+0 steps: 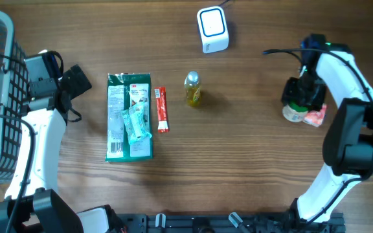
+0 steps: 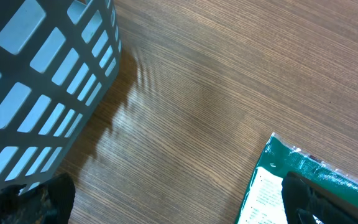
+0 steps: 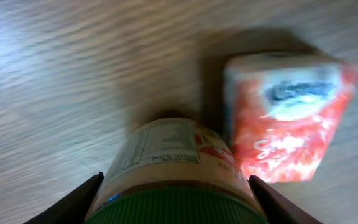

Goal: Scan the item barcode
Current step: 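Carry the jar right and set it beside the tissue pack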

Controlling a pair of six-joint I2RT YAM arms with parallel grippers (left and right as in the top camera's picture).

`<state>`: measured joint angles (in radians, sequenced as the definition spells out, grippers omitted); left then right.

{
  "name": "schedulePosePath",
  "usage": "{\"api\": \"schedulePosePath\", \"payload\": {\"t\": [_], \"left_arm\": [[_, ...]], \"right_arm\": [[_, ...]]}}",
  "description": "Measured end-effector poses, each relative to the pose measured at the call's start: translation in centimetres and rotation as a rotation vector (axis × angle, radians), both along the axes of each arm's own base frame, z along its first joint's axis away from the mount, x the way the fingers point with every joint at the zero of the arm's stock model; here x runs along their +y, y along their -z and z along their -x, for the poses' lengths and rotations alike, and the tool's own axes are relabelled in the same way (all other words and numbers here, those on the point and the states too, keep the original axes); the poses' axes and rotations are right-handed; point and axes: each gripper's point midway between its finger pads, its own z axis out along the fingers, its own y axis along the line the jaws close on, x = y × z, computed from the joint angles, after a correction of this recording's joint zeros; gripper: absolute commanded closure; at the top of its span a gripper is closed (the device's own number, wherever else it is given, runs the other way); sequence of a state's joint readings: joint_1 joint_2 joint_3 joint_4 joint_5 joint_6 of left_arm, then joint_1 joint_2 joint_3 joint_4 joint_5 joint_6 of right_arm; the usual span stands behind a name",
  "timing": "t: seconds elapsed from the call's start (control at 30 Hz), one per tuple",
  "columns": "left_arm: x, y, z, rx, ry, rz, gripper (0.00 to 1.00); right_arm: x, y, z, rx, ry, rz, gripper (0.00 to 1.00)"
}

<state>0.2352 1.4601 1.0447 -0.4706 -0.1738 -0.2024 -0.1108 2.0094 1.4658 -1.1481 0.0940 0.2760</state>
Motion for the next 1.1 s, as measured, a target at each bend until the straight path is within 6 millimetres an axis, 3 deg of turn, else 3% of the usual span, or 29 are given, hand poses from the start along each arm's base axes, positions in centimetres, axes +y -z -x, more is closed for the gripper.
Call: {"api": "schedulePosePath", "payload": {"t": [0.17,0.27,0.33,0.4,0.5,0.6,0.73,0.9,1.03,1.1], "left_arm": [[0.0,0.0,0.0,0.0,0.0,0.0,0.0],[0.0,0.0,0.0,0.0,0.0,0.0,0.0],[0.0,0.0,0.0,0.0,0.0,0.0,0.0],[0.0,0.0,0.0,0.0,0.0,0.0,0.0],[0.0,0.0,0.0,0.0,0.0,0.0,0.0],[0.0,0.0,0.0,0.0,0.0,0.0,0.0],[0.0,0.0,0.0,0.0,0.0,0.0,0.0],[0.0,0.0,0.0,0.0,0.0,0.0,0.0],[0.0,0.0,0.0,0.0,0.0,0.0,0.0],[0.0,0.0,0.0,0.0,0.0,0.0,0.0]], "right_arm": [[-1.3,-0.1,0.8,0.024,0.021,-0.005,0.96],[-0.6,0.0,0.5,0.008,0.003,-0.058,0.94],[0.2,0.1,-0.4,-0.027,-0.005,-0.109,0.8],[0.7,0.2,-0.9,-0.052,-0.009,-0.142,0.51],[0.8,0.2,-1.4,-0.071,-0.012,-0.145,0.44],[0.8,0.2,-1.4,-0.072,-0.014,-0.145,0.3],[0.8,0.1,-1.1,-0.06,-0.012,-0.146,0.25],[0.8,-0.8,-0.9,-0.044,-0.012,-0.149,0.07],[0.7,-3.1,-1.7,-0.109,-0.027,-0.138,0.1],[0.7,-5.4,-2.1,-0.168,-0.035,-0.129,0.12]]}}
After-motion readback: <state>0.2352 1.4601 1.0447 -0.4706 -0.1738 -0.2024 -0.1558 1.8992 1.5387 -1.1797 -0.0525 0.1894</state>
